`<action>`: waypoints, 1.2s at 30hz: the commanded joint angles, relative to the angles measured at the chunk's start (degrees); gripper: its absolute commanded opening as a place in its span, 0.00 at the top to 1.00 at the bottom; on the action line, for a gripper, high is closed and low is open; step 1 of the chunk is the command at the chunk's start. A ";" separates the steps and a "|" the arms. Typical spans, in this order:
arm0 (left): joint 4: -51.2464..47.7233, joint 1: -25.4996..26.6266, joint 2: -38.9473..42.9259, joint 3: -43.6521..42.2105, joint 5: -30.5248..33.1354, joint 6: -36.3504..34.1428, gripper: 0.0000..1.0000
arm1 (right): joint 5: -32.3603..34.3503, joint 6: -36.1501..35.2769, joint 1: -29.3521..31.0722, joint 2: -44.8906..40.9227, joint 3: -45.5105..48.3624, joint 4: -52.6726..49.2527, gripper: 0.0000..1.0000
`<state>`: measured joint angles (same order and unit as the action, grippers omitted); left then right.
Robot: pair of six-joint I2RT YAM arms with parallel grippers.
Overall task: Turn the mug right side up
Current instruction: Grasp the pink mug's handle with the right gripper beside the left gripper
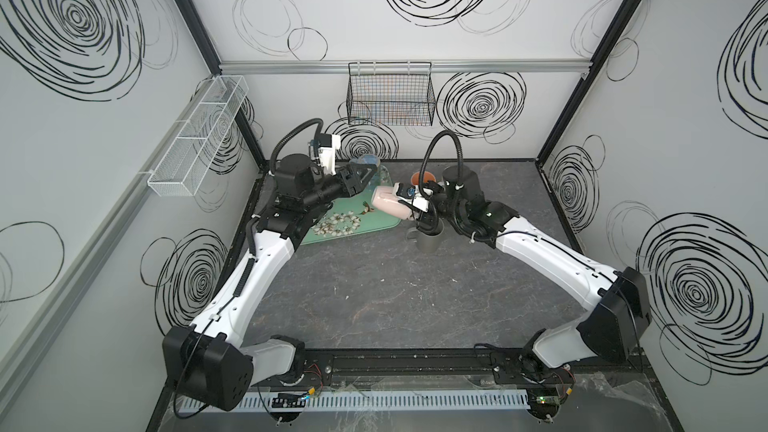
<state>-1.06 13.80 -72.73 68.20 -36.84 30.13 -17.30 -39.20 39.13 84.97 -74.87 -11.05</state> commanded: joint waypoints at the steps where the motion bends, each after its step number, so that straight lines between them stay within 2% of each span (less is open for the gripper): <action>1: -8.18 3.84 -1.09 1.93 -0.47 -28.00 0.51 | -8.97 5.01 -2.28 -3.88 -4.97 -6.33 1.00; 6: -14.41 10.88 -1.42 1.25 5.61 -51.62 0.50 | -13.25 6.59 -4.04 -4.81 -6.37 -10.82 1.00; 9: -17.86 14.73 -2.92 2.14 8.90 -61.02 0.49 | -14.56 6.51 -4.39 -4.56 -7.35 -13.51 1.00; 11: -18.60 16.10 -3.96 2.66 9.94 -63.80 0.49 | -15.28 6.27 -4.40 -4.37 -7.95 -14.79 1.00; 17: -18.62 16.34 -6.31 3.78 5.76 -66.48 0.51 | -18.39 5.13 -4.39 -4.97 -7.06 -15.86 1.00; 24: -21.05 15.42 -7.67 4.79 4.41 -67.48 0.53 | -20.80 3.96 -4.36 -5.68 -6.38 -17.12 1.00; 36: -26.11 14.63 -11.76 7.90 -2.07 -66.07 0.49 | -28.92 7.40 -4.50 -8.84 -1.59 -9.17 1.00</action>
<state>-22.31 28.56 -81.73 74.81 -38.37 -35.75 -38.00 -31.09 33.50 79.64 -75.46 -28.99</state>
